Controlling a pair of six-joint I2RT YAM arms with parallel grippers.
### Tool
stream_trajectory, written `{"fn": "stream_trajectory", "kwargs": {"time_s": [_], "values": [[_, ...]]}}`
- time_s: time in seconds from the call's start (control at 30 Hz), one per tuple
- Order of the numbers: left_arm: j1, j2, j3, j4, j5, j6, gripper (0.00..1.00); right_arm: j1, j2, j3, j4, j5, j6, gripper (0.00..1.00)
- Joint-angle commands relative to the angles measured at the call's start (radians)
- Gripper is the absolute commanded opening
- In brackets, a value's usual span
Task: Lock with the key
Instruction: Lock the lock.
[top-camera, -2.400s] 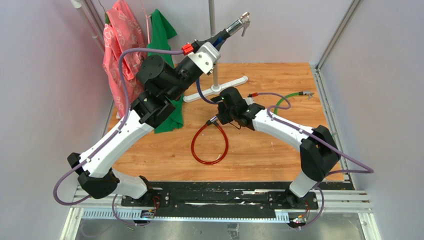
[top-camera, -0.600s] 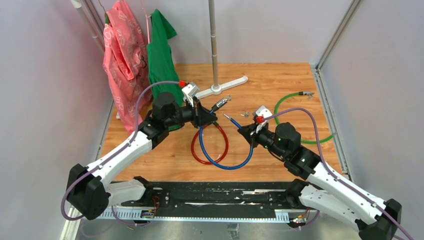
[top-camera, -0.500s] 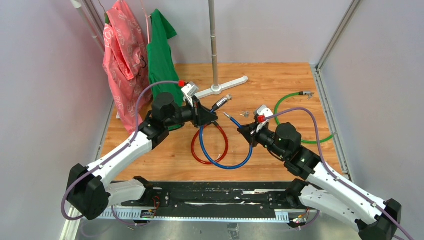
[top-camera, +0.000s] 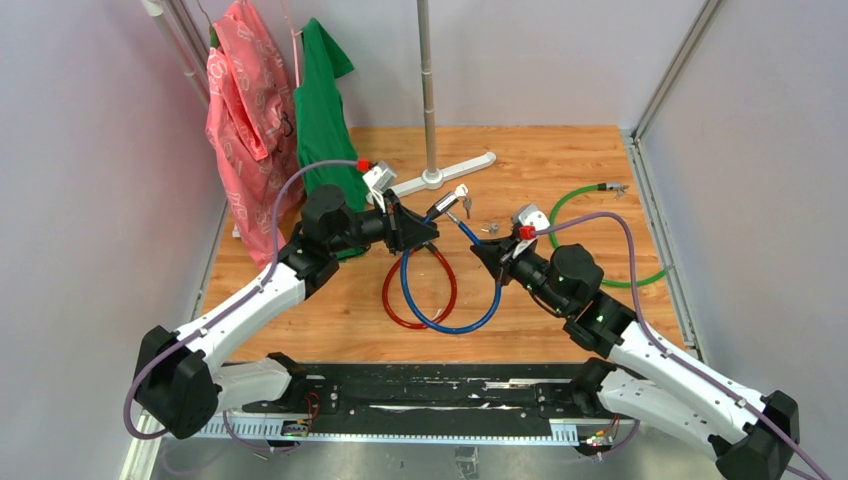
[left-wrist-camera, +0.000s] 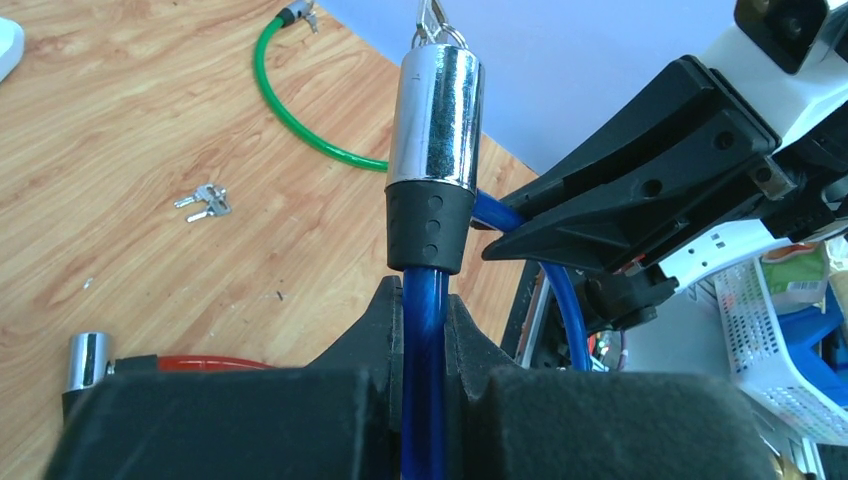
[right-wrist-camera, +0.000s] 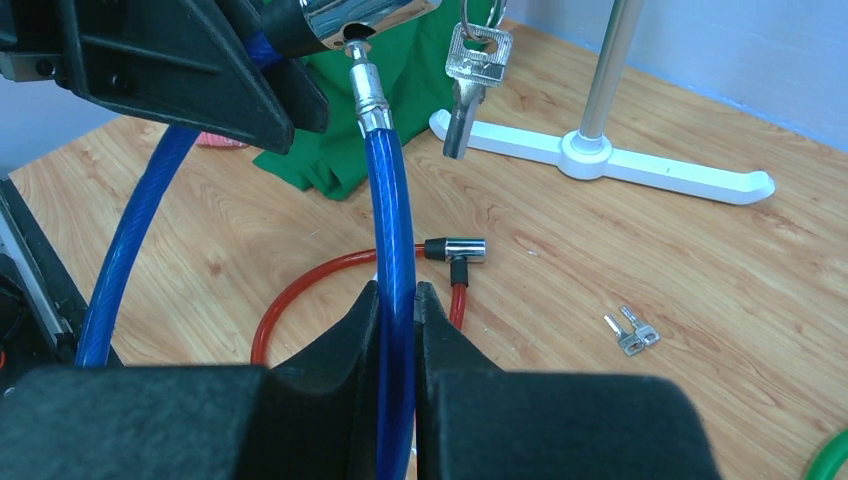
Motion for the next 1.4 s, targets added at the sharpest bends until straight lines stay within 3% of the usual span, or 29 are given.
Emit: {"fn": "stream_trajectory", "kwargs": {"time_s": [0.0, 0.67, 0.83, 1.03, 1.2, 1.37], "values": [[0.006, 0.004, -0.013, 0.053, 0.011, 0.002, 0.00, 0.015, -0.024, -0.004, 0.072, -0.016, 0.022, 0.00], [-0.018, 0.010, -0.020, 0.042, 0.058, 0.070, 0.00, 0.015, 0.013, 0.011, 0.140, 0.011, 0.012, 0.00], [-0.084, 0.019, -0.009, -0.109, 0.079, 0.294, 0.00, 0.015, 0.059, 0.010, 0.195, -0.010, 0.008, 0.00], [-0.106, 0.019, 0.036, -0.364, -0.036, 0.640, 0.00, 0.055, 0.134, -0.087, 0.281, -0.025, -0.044, 0.00], [-0.106, 0.021, 0.079, -0.571, -0.027, 0.915, 0.00, 0.101, 0.198, -0.225, 0.526, -0.031, -0.153, 0.00], [-0.106, 0.015, 0.158, -0.782, -0.021, 1.132, 0.00, 0.151, 0.315, -0.230, 0.678, 0.018, -0.305, 0.00]]}}
